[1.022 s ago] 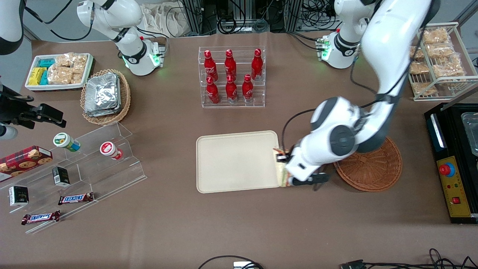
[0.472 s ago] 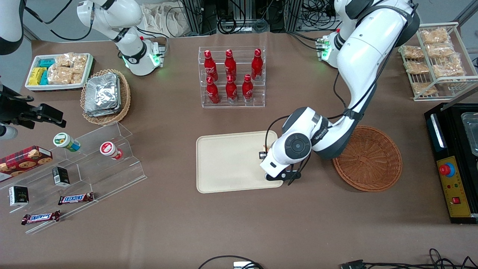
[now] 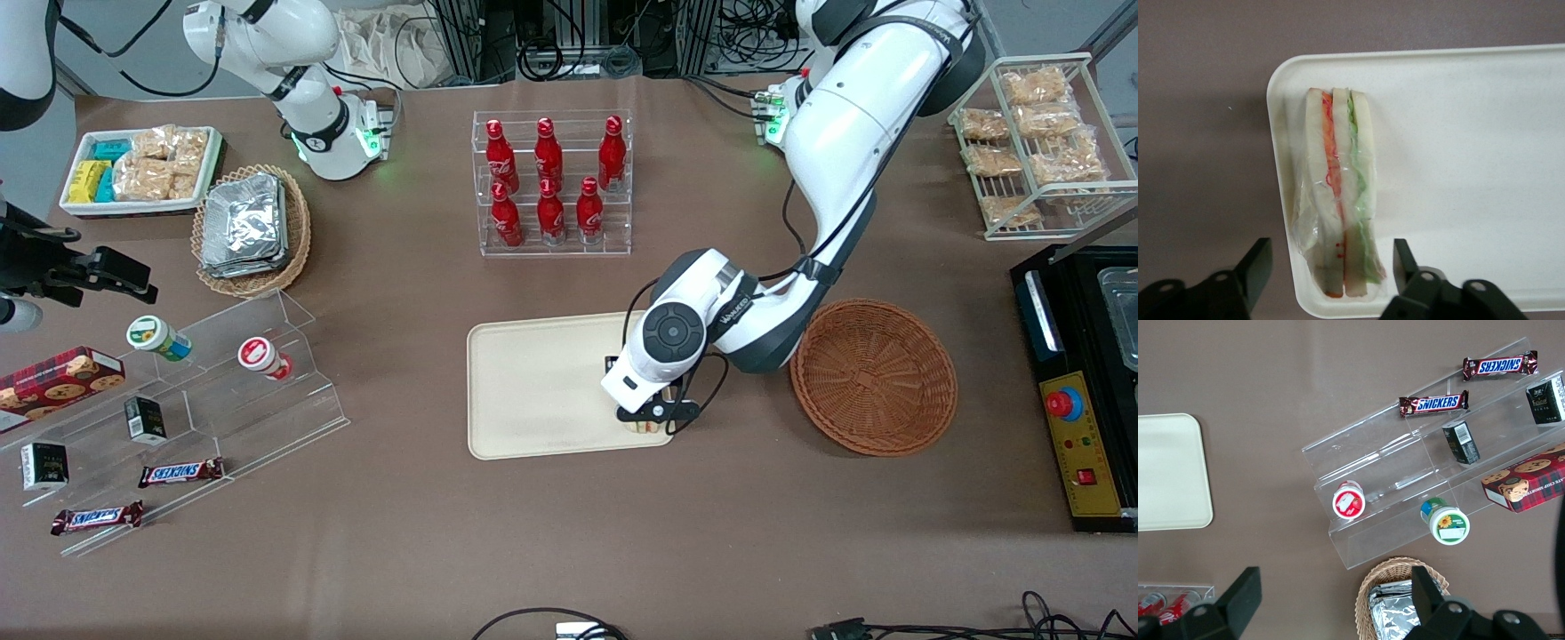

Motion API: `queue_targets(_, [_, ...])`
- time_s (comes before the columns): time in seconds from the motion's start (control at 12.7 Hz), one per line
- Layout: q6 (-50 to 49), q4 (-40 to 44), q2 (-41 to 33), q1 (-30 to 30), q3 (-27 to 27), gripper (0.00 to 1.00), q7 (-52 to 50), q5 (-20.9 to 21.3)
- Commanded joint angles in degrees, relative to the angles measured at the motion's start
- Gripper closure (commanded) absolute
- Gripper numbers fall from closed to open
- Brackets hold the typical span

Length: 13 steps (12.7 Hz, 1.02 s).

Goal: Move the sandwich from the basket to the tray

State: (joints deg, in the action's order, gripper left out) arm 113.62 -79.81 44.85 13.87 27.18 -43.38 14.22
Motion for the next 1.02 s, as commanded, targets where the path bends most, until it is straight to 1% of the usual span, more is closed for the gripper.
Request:
queue_targets(0.0, [-1.8, 1.5, -2.2, -0.8, -0.1, 0.00, -1.2, 1.2])
queue_targets(0.16, [-5.9, 1.4, -5.6, -1.5, -0.1, 0.00, -2.8, 0.9])
queue_targets(0.24, [-8.7, 1.1, -7.8, -1.7, -0.1, 0.00, -5.5, 1.0])
queue_targets(0.39, [-12.4, -1.7, -12.5, -4.1, 0.0, 0.00, -6.1, 0.3])
queue_targets(0.55, [-10.4, -11.5, -20.2, -6.0, 0.1, 0.00, -6.4, -0.2])
queue_targets(0.63, [-8.4, -17.9, -24.9, -8.0, 0.2, 0.00, -6.1, -1.3])
queue_targets(0.71, [-4.9, -24.1, -29.9, -9.9, 0.4, 0.00, -5.5, -3.8])
queue_targets(0.79, [-3.8, -28.0, -33.7, -10.2, 0.2, 0.00, -2.9, -5.2])
queue_targets(0.94, [-4.8, -31.6, -38.5, -13.4, 0.2, 0.00, 5.3, -5.5])
